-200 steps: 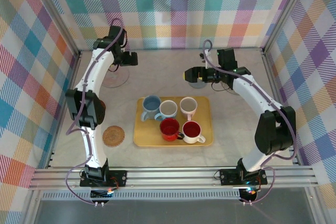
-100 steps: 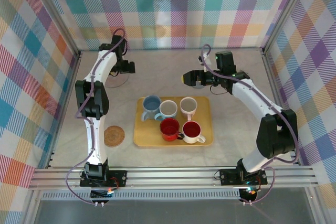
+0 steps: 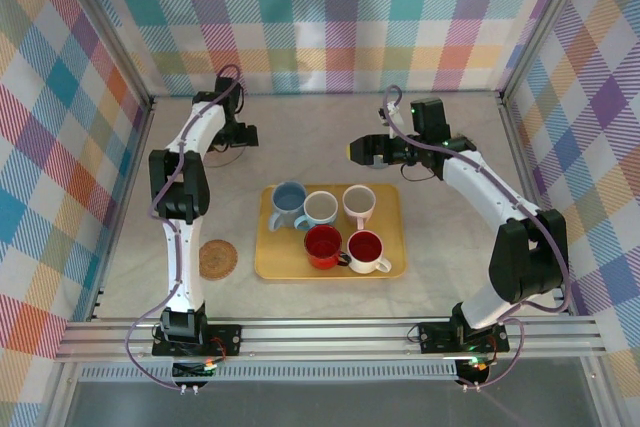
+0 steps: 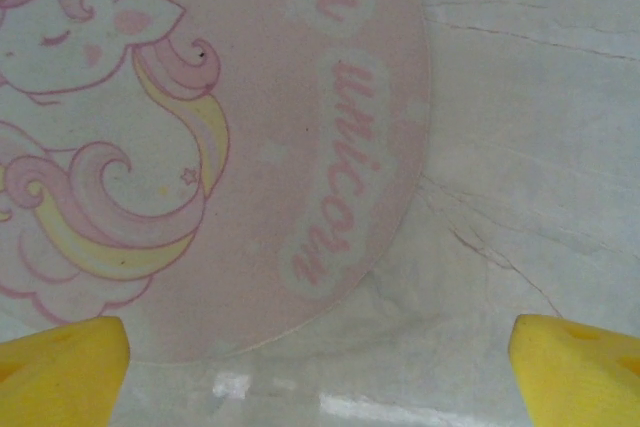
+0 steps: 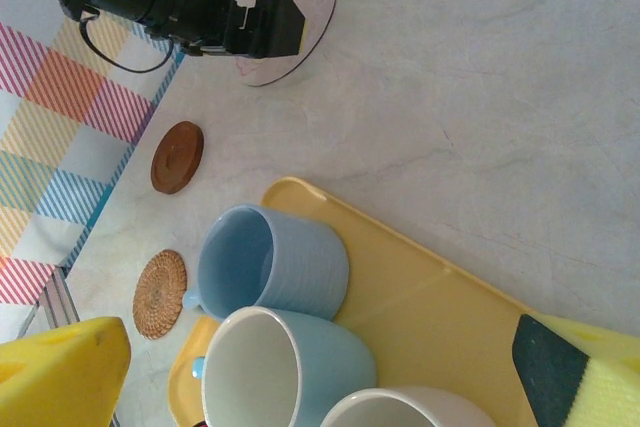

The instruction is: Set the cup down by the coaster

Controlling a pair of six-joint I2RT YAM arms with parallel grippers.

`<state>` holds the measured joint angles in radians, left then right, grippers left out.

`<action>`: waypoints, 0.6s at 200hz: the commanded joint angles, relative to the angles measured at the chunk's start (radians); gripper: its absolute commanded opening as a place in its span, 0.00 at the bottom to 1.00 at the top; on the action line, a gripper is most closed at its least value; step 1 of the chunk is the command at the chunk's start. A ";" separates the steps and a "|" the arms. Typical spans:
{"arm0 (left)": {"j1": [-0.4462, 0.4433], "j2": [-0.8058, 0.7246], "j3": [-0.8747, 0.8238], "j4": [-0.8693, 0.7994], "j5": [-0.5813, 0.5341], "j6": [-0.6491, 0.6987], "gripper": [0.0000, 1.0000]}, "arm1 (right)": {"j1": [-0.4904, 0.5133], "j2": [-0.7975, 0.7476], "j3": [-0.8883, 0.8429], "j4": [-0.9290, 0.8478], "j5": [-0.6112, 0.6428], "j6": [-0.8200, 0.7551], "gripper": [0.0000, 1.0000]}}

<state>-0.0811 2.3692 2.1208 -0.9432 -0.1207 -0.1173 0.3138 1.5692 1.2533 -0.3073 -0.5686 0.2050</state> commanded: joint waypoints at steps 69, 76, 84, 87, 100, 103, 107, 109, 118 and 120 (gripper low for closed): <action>0.029 0.080 0.015 0.016 -0.020 -0.024 0.93 | 0.015 0.035 0.077 -0.040 0.009 -0.016 0.99; 0.029 0.086 0.018 0.013 -0.023 -0.022 0.93 | 0.017 0.035 0.081 -0.041 0.011 -0.018 0.99; 0.029 0.091 0.023 0.011 -0.026 -0.021 0.93 | 0.017 0.036 0.082 -0.042 0.013 -0.019 0.99; 0.029 0.093 0.023 0.011 -0.026 -0.021 0.92 | 0.018 0.037 0.082 -0.042 0.014 -0.019 0.99; 0.028 0.097 0.019 0.017 -0.028 -0.017 0.89 | 0.019 0.035 0.083 -0.042 0.020 -0.022 0.99; 0.028 0.098 0.018 0.019 -0.024 -0.014 0.86 | 0.019 0.035 0.083 -0.042 0.022 -0.022 0.99; 0.029 0.100 0.017 0.024 -0.019 -0.008 0.83 | 0.019 0.035 0.083 -0.044 0.024 -0.022 0.99; 0.029 0.100 0.016 0.025 -0.017 -0.005 0.82 | 0.019 0.035 0.084 -0.046 0.025 -0.022 0.99; 0.029 0.106 0.019 0.029 -0.011 0.004 0.77 | 0.019 0.037 0.086 -0.050 0.026 -0.028 0.99; 0.028 0.107 0.020 0.029 -0.012 0.007 0.76 | 0.018 0.038 0.086 -0.051 0.027 -0.029 0.99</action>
<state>-0.0631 2.4371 2.1227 -0.9203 -0.1192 -0.1322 0.3248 1.5944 1.3045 -0.3370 -0.5499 0.2008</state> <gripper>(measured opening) 0.815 0.988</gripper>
